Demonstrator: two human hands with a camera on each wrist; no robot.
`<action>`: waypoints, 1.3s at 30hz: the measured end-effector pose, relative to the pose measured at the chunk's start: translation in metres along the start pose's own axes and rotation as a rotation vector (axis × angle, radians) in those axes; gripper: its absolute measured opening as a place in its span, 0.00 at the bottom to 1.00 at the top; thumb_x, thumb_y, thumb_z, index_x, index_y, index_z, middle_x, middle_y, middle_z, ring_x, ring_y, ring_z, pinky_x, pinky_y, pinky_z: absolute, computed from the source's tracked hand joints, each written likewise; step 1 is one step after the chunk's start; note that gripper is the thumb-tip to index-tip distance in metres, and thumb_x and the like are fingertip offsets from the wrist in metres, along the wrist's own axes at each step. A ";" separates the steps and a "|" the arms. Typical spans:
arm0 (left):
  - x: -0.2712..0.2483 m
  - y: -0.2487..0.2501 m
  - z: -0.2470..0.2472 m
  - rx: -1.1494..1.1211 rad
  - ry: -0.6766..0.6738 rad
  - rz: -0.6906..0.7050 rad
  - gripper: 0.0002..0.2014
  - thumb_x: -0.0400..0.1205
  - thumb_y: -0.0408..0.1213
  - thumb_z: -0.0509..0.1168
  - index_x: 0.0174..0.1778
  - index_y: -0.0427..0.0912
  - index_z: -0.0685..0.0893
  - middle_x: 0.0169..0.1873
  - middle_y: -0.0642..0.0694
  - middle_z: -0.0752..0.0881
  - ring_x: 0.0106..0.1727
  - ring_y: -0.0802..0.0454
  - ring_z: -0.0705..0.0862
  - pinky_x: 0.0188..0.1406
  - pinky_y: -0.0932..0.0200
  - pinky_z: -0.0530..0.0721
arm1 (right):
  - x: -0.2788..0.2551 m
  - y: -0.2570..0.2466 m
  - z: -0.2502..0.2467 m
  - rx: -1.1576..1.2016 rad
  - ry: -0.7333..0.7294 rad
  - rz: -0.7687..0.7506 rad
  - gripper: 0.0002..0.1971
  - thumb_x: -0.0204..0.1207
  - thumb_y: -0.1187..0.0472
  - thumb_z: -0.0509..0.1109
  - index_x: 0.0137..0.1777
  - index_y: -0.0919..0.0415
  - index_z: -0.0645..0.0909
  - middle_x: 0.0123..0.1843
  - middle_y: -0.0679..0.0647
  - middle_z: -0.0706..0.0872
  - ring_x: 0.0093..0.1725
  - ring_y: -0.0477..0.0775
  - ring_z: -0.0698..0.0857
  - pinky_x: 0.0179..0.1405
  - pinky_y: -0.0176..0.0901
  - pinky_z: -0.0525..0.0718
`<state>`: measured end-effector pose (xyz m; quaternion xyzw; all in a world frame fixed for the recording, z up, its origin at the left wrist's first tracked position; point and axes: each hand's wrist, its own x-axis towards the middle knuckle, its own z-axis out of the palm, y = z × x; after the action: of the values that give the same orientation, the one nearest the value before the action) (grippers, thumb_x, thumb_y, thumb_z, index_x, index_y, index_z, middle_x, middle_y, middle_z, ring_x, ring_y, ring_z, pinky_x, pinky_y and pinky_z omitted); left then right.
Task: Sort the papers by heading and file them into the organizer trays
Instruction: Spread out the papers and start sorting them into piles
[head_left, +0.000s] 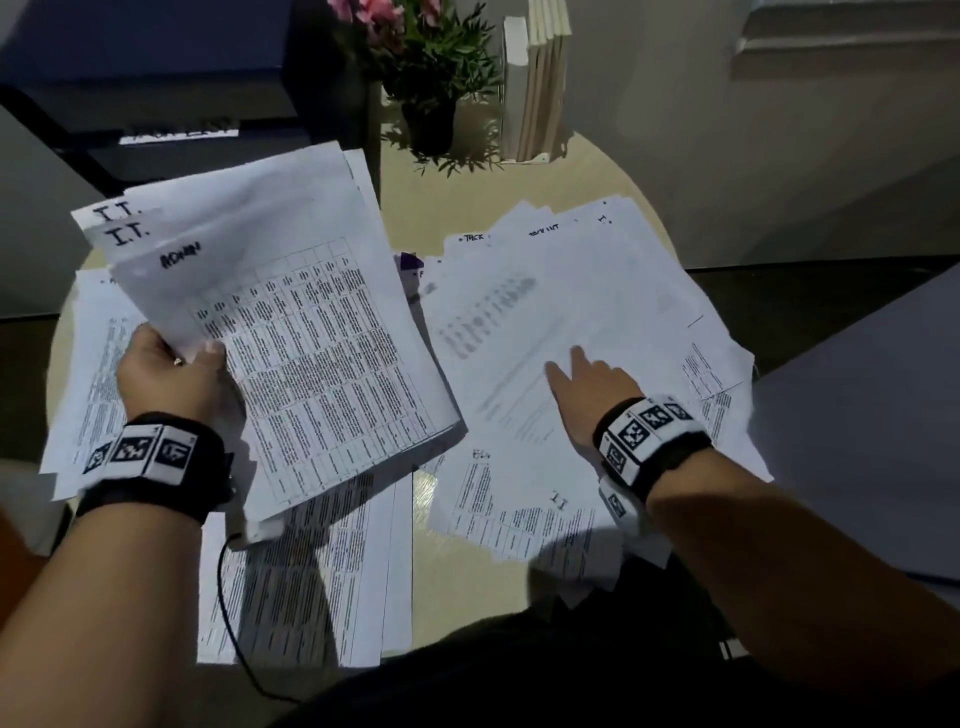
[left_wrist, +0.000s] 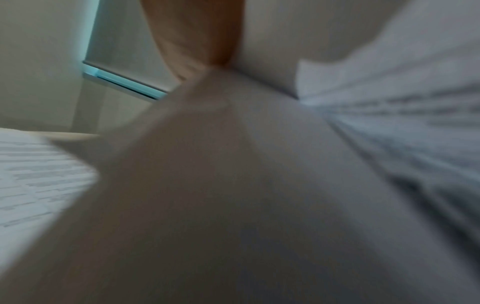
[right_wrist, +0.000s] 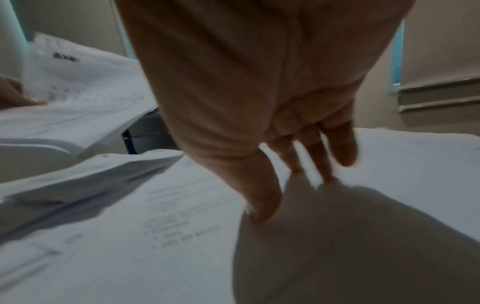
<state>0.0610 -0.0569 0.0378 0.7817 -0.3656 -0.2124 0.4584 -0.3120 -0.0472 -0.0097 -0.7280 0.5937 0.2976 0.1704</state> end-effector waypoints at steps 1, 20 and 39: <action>0.005 -0.004 -0.005 -0.009 0.001 -0.016 0.11 0.79 0.28 0.68 0.56 0.42 0.83 0.50 0.45 0.85 0.49 0.51 0.82 0.48 0.62 0.81 | -0.006 -0.005 -0.004 -0.012 -0.049 0.059 0.48 0.69 0.68 0.74 0.86 0.58 0.51 0.85 0.68 0.52 0.77 0.70 0.69 0.67 0.57 0.75; 0.029 -0.071 -0.030 -0.037 -0.182 -0.213 0.17 0.71 0.37 0.73 0.56 0.54 0.87 0.52 0.47 0.91 0.55 0.44 0.89 0.62 0.35 0.84 | 0.056 0.016 -0.022 -0.122 0.211 -0.068 0.47 0.64 0.32 0.76 0.79 0.47 0.59 0.73 0.58 0.72 0.71 0.63 0.75 0.69 0.66 0.66; -0.007 -0.064 -0.006 -0.252 -0.295 -0.461 0.18 0.84 0.24 0.65 0.68 0.44 0.77 0.56 0.42 0.85 0.44 0.50 0.86 0.30 0.63 0.87 | 0.009 0.019 -0.021 0.884 0.279 0.195 0.36 0.67 0.41 0.73 0.72 0.48 0.62 0.56 0.49 0.80 0.54 0.57 0.83 0.56 0.51 0.82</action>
<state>0.0848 -0.0286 -0.0154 0.7418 -0.2119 -0.4657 0.4335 -0.3245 -0.0707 0.0028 -0.5598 0.7461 -0.0697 0.3536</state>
